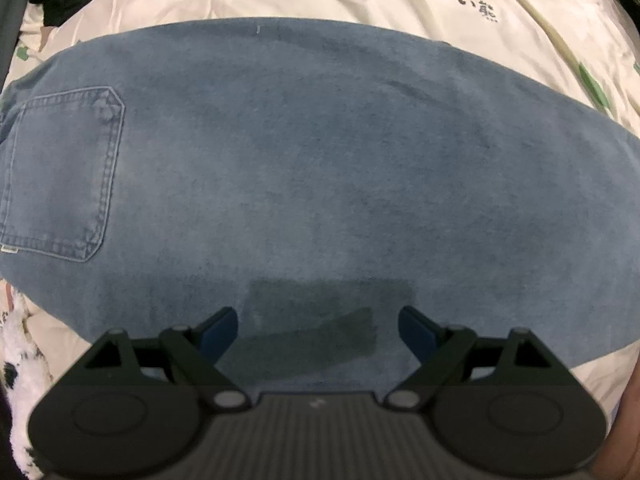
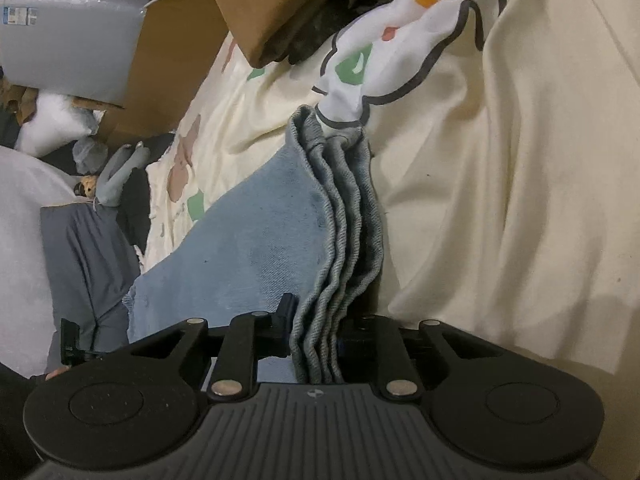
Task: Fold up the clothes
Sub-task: 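Lift the gripped denim edge up with the right tool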
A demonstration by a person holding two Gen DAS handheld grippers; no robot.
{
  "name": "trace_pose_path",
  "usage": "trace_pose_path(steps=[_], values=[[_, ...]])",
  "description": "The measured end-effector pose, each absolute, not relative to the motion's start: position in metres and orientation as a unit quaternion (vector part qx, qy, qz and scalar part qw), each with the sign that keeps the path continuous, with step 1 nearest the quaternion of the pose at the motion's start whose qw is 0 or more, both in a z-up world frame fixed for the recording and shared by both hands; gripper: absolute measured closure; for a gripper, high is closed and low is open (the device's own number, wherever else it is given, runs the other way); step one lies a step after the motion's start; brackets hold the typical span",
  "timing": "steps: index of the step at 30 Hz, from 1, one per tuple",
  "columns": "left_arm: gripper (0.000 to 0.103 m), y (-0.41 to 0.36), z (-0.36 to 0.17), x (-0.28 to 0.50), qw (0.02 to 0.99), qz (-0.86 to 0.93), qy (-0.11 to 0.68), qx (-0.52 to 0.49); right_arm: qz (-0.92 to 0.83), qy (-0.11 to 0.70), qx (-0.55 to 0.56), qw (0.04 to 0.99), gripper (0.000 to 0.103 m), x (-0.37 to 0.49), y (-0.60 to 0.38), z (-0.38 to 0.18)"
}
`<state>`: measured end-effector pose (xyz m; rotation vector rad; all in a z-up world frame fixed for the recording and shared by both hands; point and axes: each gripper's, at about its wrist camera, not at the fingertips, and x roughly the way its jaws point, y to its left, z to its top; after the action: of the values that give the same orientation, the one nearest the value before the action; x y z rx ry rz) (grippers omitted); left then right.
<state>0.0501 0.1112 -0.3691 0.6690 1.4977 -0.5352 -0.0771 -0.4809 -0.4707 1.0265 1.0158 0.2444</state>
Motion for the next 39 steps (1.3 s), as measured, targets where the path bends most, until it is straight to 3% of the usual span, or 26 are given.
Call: trace_pose_path(steps=[11,15,20,28,39], values=[[0.014,0.095,-0.365,0.048,0.651,-0.245,0.658,0.290,0.131,0.463,0.496,0.723,0.078,-0.075,-0.481,-0.479],[0.014,0.093,-0.358,0.049,0.652,-0.250,0.656,0.286,0.144,0.476,0.484,0.720,0.091,-0.071,-0.476,-0.473],[0.014,0.097,-0.356,0.054,0.659,-0.242,0.657,0.273,0.129,0.492,0.471,0.720,0.094,-0.066,-0.474,-0.462],[0.014,0.104,-0.346,0.051,0.669,-0.251,0.653,0.250,0.075,0.505,0.455,0.730,0.094,-0.066,-0.464,-0.426],[0.014,0.129,-0.341,0.045,0.695,-0.255,0.632,0.230,0.048,0.541,0.391,0.743,0.094,-0.043,-0.426,-0.331]])
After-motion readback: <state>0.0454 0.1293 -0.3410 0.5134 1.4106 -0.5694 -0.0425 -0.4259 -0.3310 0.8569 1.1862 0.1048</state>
